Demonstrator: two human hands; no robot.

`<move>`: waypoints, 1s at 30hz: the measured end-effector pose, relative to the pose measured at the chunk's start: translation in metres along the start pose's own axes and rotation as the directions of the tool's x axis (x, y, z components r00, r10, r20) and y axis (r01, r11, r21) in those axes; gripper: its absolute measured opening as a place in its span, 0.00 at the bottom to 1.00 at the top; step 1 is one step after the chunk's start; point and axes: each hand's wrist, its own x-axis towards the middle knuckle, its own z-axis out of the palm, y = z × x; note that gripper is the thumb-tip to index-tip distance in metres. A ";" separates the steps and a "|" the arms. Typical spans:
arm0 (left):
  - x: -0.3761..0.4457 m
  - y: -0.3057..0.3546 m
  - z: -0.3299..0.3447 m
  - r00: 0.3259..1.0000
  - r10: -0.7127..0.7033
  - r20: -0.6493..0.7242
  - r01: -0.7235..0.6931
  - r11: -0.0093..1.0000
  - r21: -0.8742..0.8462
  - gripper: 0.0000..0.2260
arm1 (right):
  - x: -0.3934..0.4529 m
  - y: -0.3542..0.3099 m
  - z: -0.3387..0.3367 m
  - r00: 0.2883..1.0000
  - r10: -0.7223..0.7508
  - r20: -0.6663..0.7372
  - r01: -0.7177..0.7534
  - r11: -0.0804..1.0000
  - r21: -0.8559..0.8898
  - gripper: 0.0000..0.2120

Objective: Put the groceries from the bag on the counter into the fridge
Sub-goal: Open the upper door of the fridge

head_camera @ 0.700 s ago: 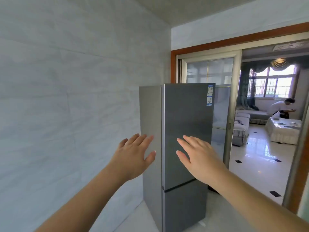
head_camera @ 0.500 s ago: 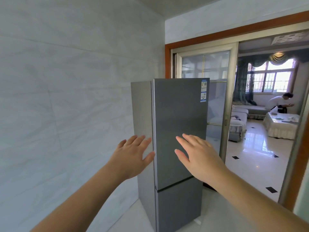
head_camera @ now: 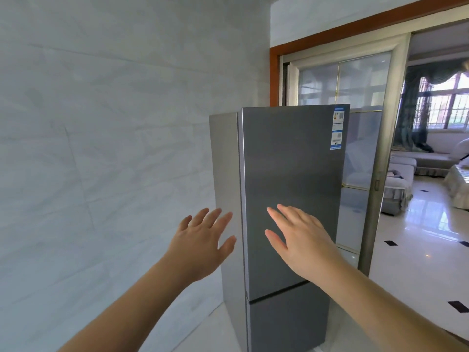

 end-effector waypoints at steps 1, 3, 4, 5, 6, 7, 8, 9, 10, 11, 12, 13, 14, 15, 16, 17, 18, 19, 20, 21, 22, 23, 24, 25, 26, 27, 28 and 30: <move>0.007 -0.005 0.005 1.000 0.004 -0.002 -0.004 1.000 0.006 0.46 | 0.010 -0.001 0.007 1.000 -0.001 -0.002 0.001 1.000 0.000 0.30; 0.022 -0.013 0.010 1.000 0.022 -0.001 -0.022 1.000 0.014 0.46 | 0.031 -0.003 0.021 1.000 -0.011 0.010 0.011 1.000 -0.008 0.31; 0.029 -0.018 0.014 1.000 0.028 -0.006 -0.027 0.999 0.022 0.42 | 0.041 -0.004 0.028 1.000 -0.015 0.017 0.016 1.000 -0.015 0.30; 0.038 -0.023 0.018 0.999 0.030 -0.010 -0.030 0.999 0.032 0.37 | 0.051 -0.006 0.034 1.000 -0.015 0.024 0.016 1.000 -0.019 0.29; 0.047 -0.030 0.023 1.000 0.031 -0.007 -0.030 0.999 0.036 0.33 | 0.062 -0.007 0.040 0.999 -0.014 0.033 0.015 1.000 -0.017 0.29; 0.057 -0.036 0.027 1.000 0.031 0.001 -0.031 0.999 0.039 0.30 | 0.073 -0.008 0.045 0.999 -0.012 0.040 0.013 1.000 -0.016 0.29; 0.066 -0.043 0.031 0.999 0.031 0.009 -0.032 0.999 0.041 0.29 | 0.085 -0.010 0.049 0.999 -0.012 0.044 0.013 1.000 -0.019 0.29; 0.077 -0.049 0.036 0.999 0.033 0.020 -0.034 0.999 0.040 0.29 | 0.096 -0.010 0.053 0.999 -0.012 0.047 0.013 1.000 -0.027 0.28; 0.088 -0.056 0.040 0.999 0.038 0.027 -0.039 0.999 0.037 0.29 | 0.107 -0.010 0.056 0.999 -0.012 0.047 0.014 0.999 -0.039 0.28; 0.098 -0.062 0.043 0.999 0.044 0.028 -0.045 0.998 0.036 0.29 | 0.118 -0.010 0.059 0.999 -0.011 0.046 0.013 0.999 -0.052 0.28; 0.109 -0.068 0.047 0.999 0.050 0.021 -0.051 0.998 0.036 0.29 | 0.128 -0.010 0.062 0.999 -0.007 0.041 0.010 0.998 -0.061 0.28; 0.120 -0.074 0.051 0.998 0.056 0.013 -0.057 0.998 0.037 0.29 | 0.137 -0.010 0.065 0.999 -0.003 0.038 0.005 0.998 -0.064 0.28; 0.131 -0.080 0.056 0.998 0.062 0.005 -0.062 0.997 0.036 0.29 | 0.146 -0.009 0.069 0.999 0.001 0.035 0.001 0.998 -0.063 0.28; 0.142 -0.084 0.061 0.998 0.066 -0.003 -0.066 0.997 0.036 0.31 | 0.155 -0.009 0.072 0.999 0.005 0.032 -0.003 0.998 -0.059 0.28; 0.151 -0.087 0.066 0.998 0.069 -0.004 -0.068 0.997 0.035 0.32 | 0.163 -0.008 0.076 1.000 0.010 0.029 -0.008 0.998 -0.056 0.28; 0.161 -0.089 0.072 0.998 0.069 0.003 -0.069 0.997 0.026 0.32 | 0.171 -0.006 0.080 1.000 0.012 0.027 -0.010 0.999 -0.053 0.28; 0.169 -0.091 0.078 0.997 0.070 0.014 -0.070 0.997 0.009 0.30 | 0.179 -0.005 0.085 1.000 0.009 0.025 -0.007 0.999 -0.051 0.28; 0.177 -0.092 0.084 0.997 0.072 0.020 -0.072 0.997 -0.006 0.29 | 0.186 -0.002 0.089 1.000 0.003 0.026 -0.002 0.999 -0.054 0.28; 0.184 -0.094 0.089 0.997 0.072 0.022 -0.072 0.997 -0.013 0.29 | 0.194 0.000 0.094 1.000 -0.001 0.027 0.003 0.998 -0.059 0.28; 0.190 -0.095 0.094 0.997 0.069 0.023 -0.069 0.997 -0.017 0.28 | 0.201 0.004 0.099 1.000 -0.007 0.026 0.009 0.998 -0.064 0.28; 0.196 -0.097 0.100 0.998 0.064 0.025 -0.064 0.998 -0.021 0.28 | 0.209 0.007 0.104 1.000 -0.016 0.020 0.018 0.998 -0.068 0.28; 0.203 -0.098 0.105 0.998 0.057 0.023 -0.056 0.998 -0.030 0.28 | 0.218 0.011 0.109 1.000 -0.029 0.009 0.030 0.997 -0.072 0.28; 0.210 -0.099 0.110 0.999 0.048 0.022 -0.047 0.998 -0.039 0.28 | 0.226 0.015 0.114 0.999 -0.044 -0.002 0.043 0.996 -0.080 0.28; 0.216 -0.099 0.114 0.999 0.040 0.025 -0.038 0.998 -0.046 0.28 | 0.235 0.020 0.120 0.998 -0.061 -0.013 0.060 0.994 -0.088 0.28; 0.222 -0.099 0.119 0.999 0.033 0.032 -0.031 0.998 -0.052 0.28 | 0.244 0.024 0.127 0.996 -0.083 -0.023 0.081 0.993 -0.090 0.28; 0.229 -0.098 0.124 0.999 0.026 0.038 -0.024 0.998 -0.055 0.29 | 0.253 0.029 0.134 0.993 -0.110 -0.031 0.107 0.990 -0.088 0.27; 0.235 -0.098 0.129 0.999 0.017 0.042 -0.015 0.998 -0.056 0.29 | 0.263 0.034 0.142 0.989 -0.144 -0.043 0.140 0.986 -0.088 0.27; 0.247 -0.095 0.140 0.999 -0.006 0.034 0.008 0.999 -0.046 0.29 | 0.283 0.046 0.159 0.970 -0.231 -0.079 0.221 0.968 -0.117 0.26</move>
